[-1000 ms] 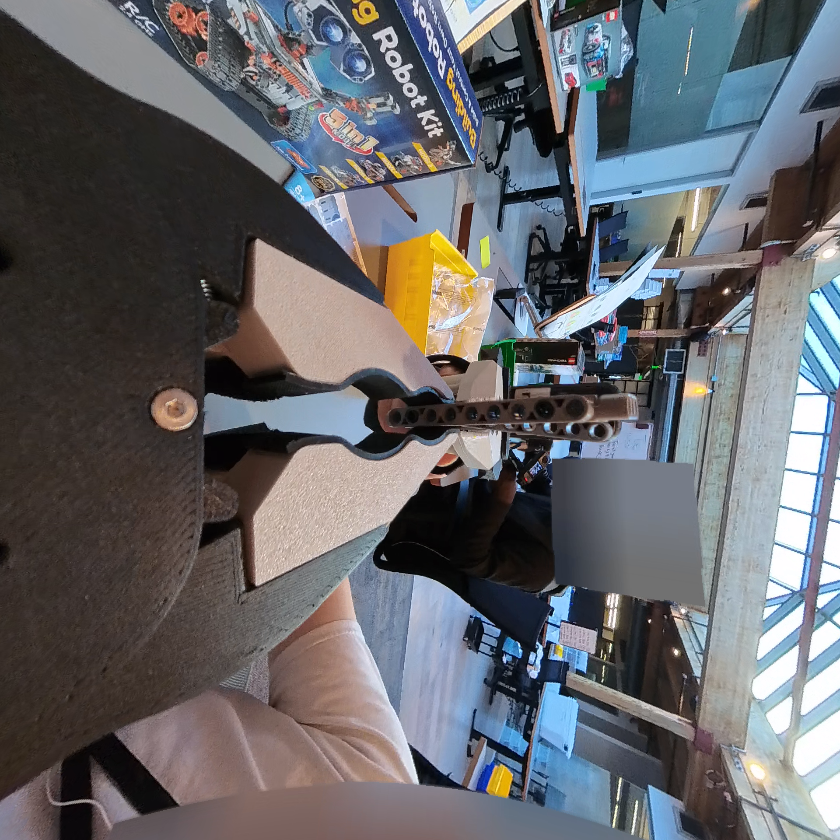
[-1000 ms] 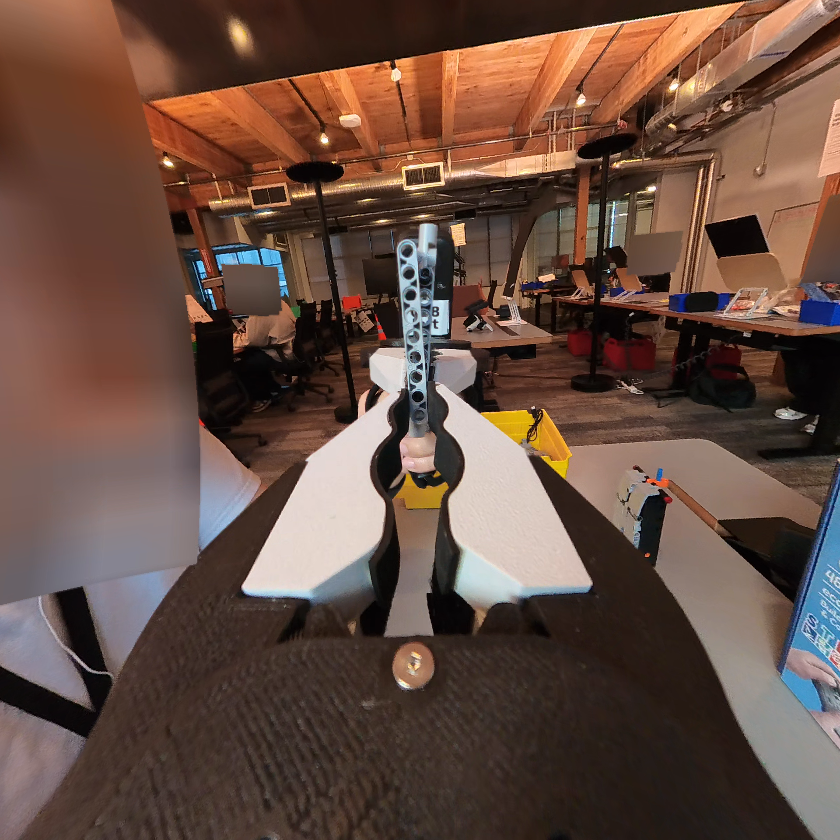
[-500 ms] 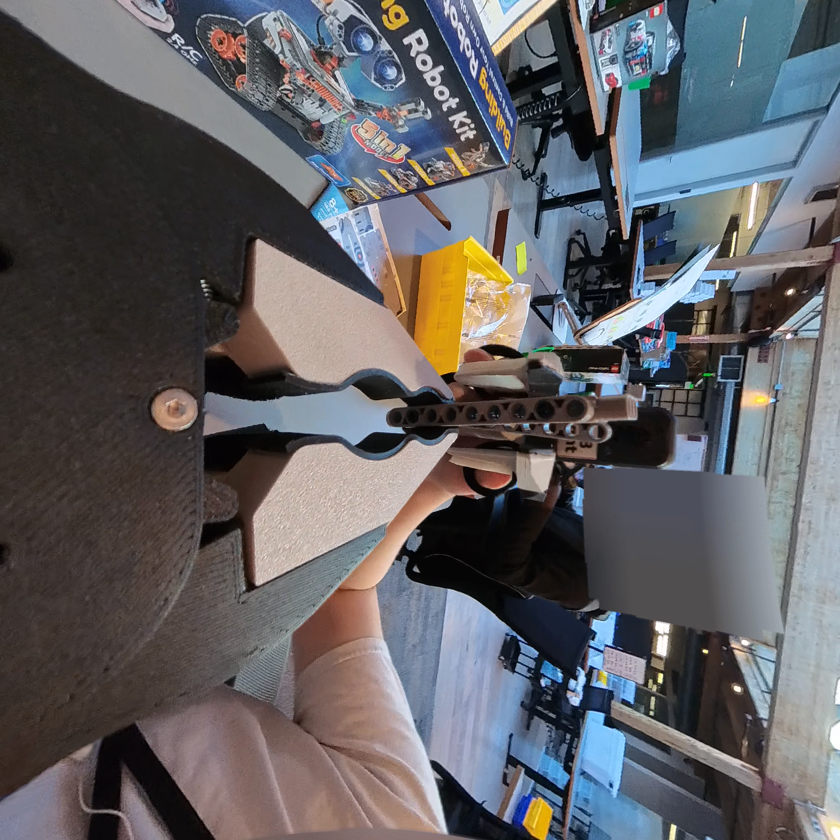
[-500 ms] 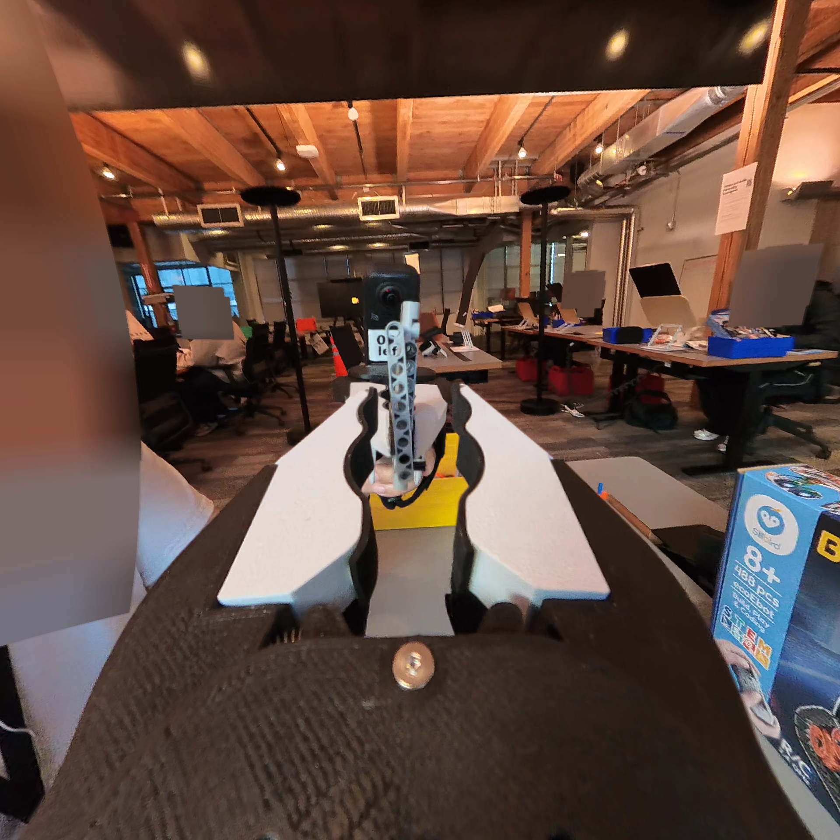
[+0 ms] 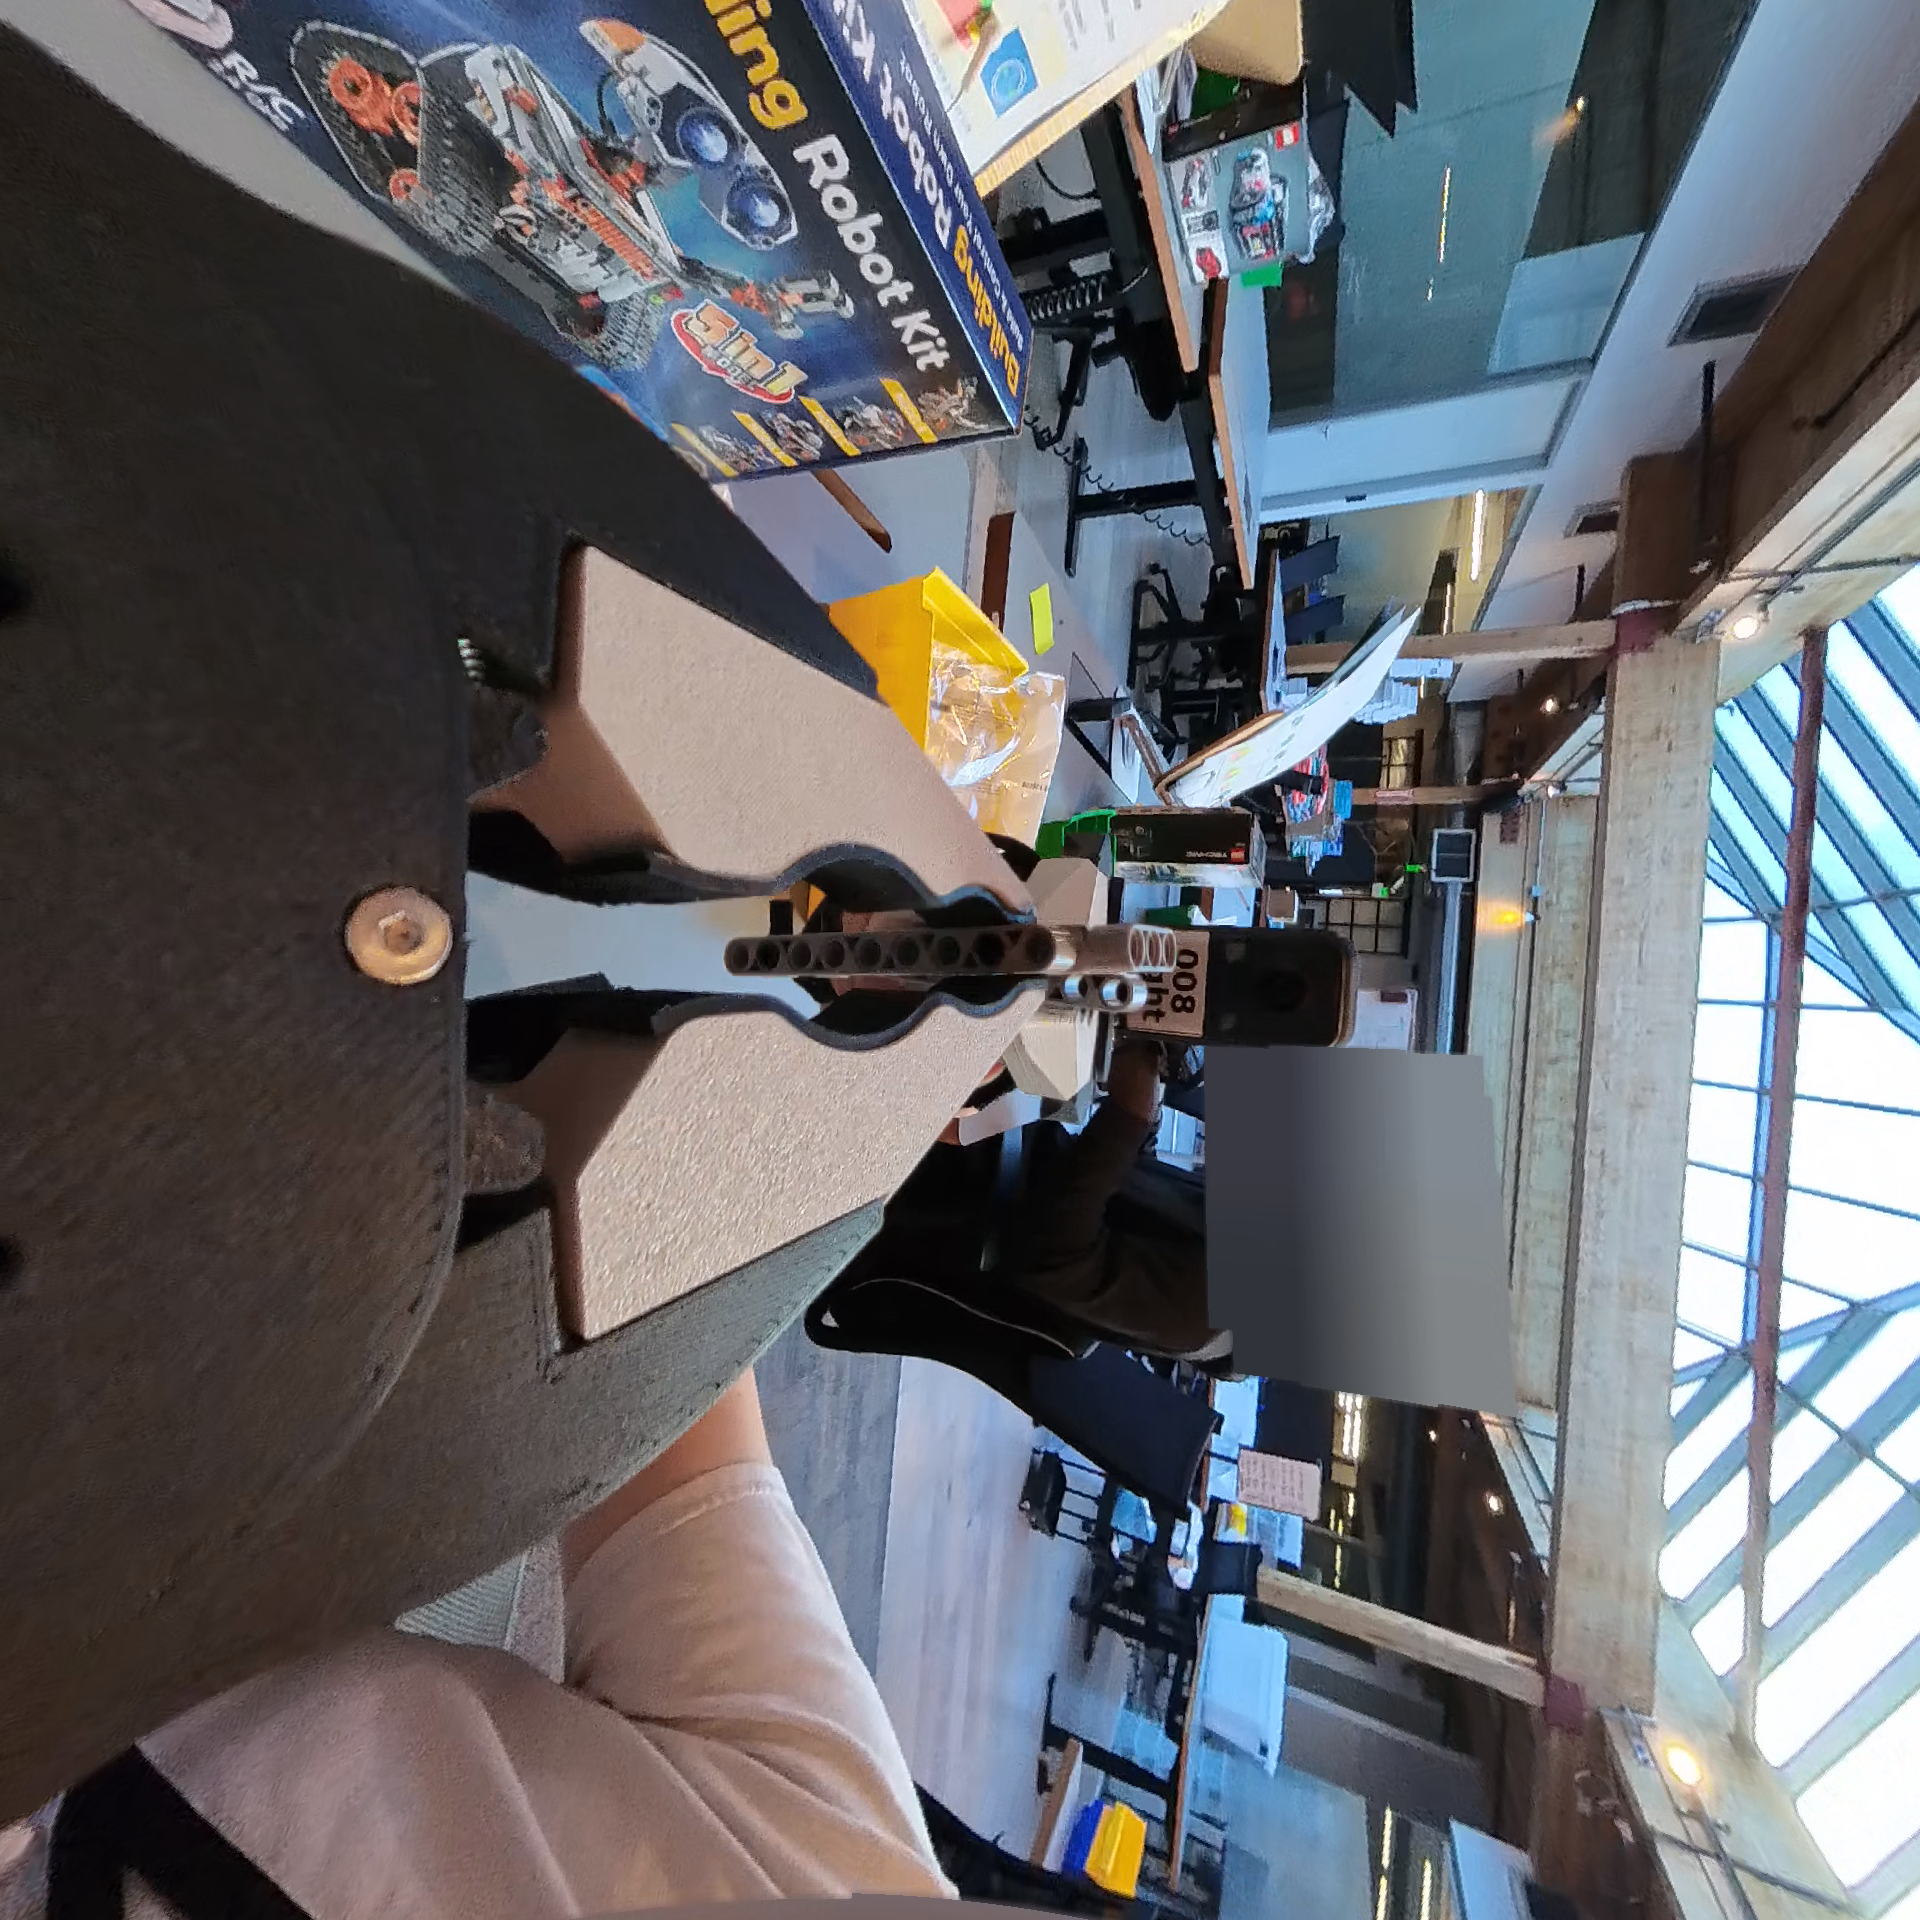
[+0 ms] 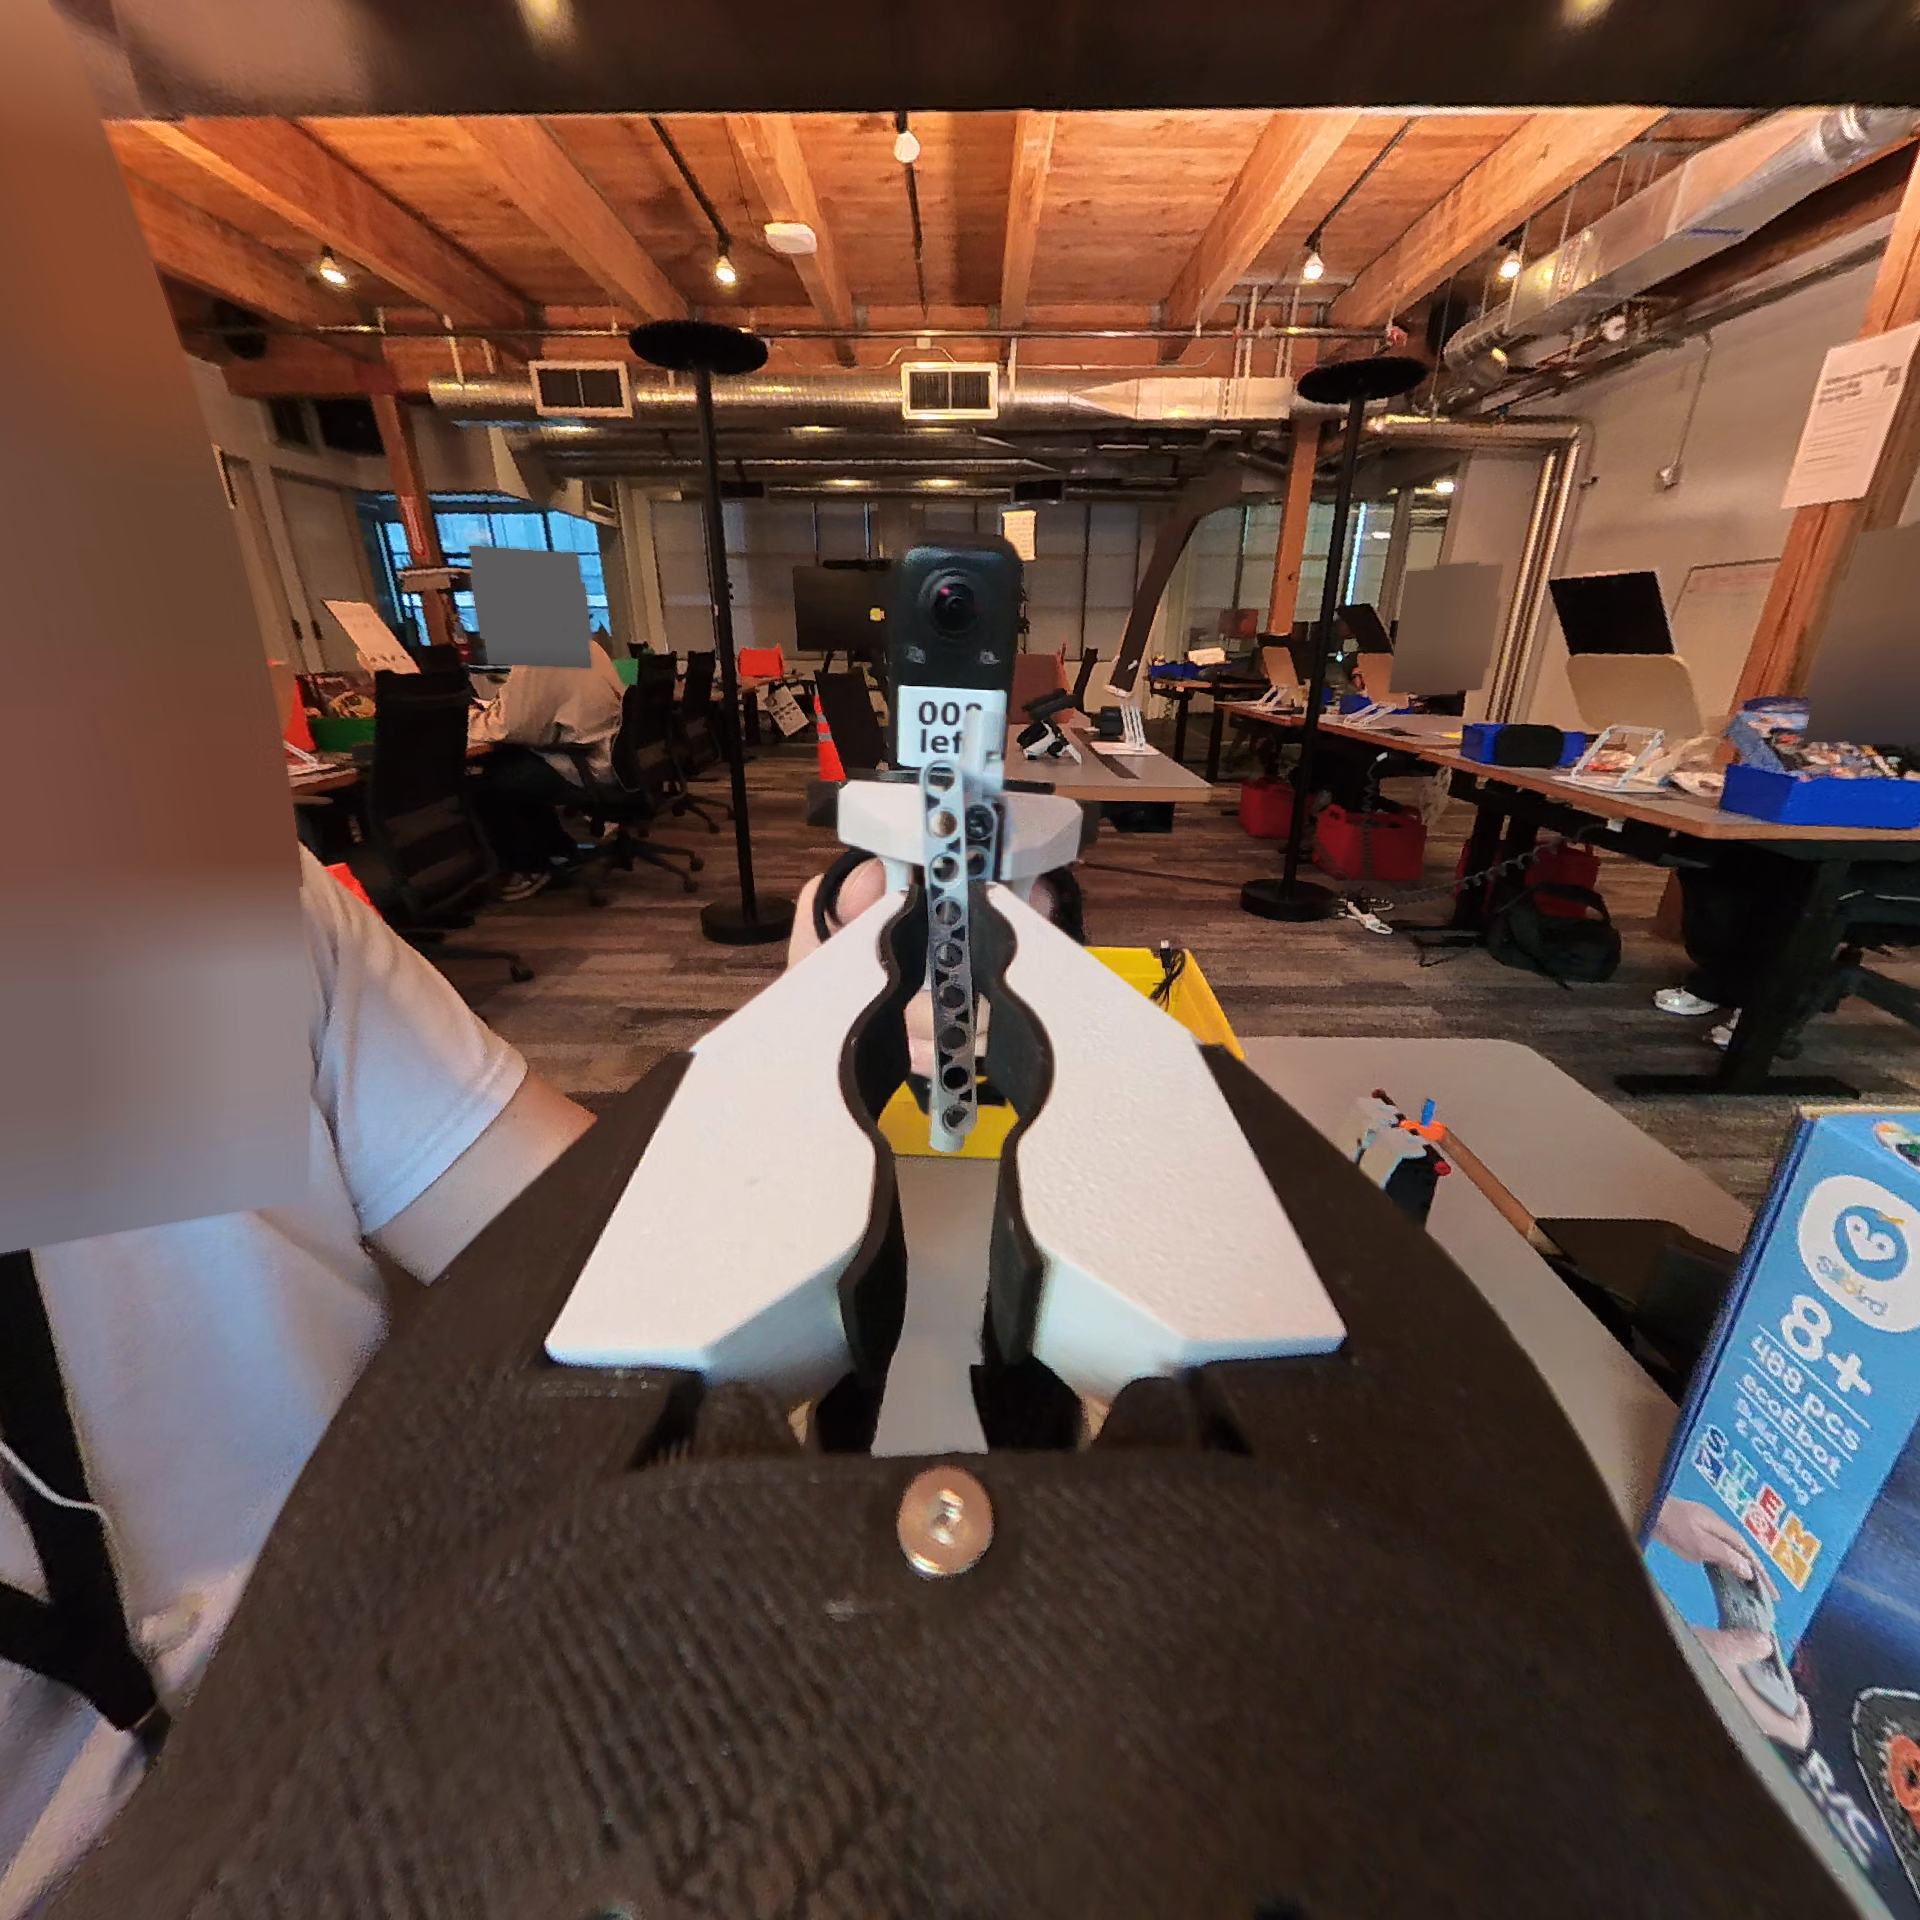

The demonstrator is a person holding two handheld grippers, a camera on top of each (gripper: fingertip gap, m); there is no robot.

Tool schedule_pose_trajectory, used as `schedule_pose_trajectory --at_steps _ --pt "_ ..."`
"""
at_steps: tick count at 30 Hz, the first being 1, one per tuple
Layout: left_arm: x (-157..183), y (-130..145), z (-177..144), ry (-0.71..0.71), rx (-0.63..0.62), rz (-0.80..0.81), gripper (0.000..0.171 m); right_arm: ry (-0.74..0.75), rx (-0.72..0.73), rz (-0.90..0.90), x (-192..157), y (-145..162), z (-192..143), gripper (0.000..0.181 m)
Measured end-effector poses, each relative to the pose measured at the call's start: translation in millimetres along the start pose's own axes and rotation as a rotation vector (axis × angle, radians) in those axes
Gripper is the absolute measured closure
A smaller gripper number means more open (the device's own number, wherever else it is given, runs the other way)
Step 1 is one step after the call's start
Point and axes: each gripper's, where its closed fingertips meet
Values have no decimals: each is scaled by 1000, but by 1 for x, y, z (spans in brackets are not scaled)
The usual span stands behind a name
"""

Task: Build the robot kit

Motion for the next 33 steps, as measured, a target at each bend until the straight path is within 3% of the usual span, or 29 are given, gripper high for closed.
schedule_pose_trajectory --at_steps 9,12,21,24,27,33 --pt "-2 -10 1 -42 65 12 167 -61 207 99 4 -14 -1 175" --pt "-3 -9 -1 -23 45 -62 167 -90 185 55 -1 -11 0 175" --pt "0 -4 0 -45 -5 -5 167 -18 37 8 -2 -2 0 174" --pt "-3 -12 -5 -33 48 -72 167 10 -29 10 4 8 -1 149" --pt "-3 -22 -13 8 113 -146 167 -20 -50 36 3 13 -4 157" --pt "-2 -31 -17 23 181 -138 168 -45 -10 43 -3 9 8 174"
Point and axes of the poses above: each gripper's, where its closed fingertips meet, z out along the fingers, y out of its underside, x = y × z across the jaws, and after that the axes turned 2 degrees about -y, right-handed
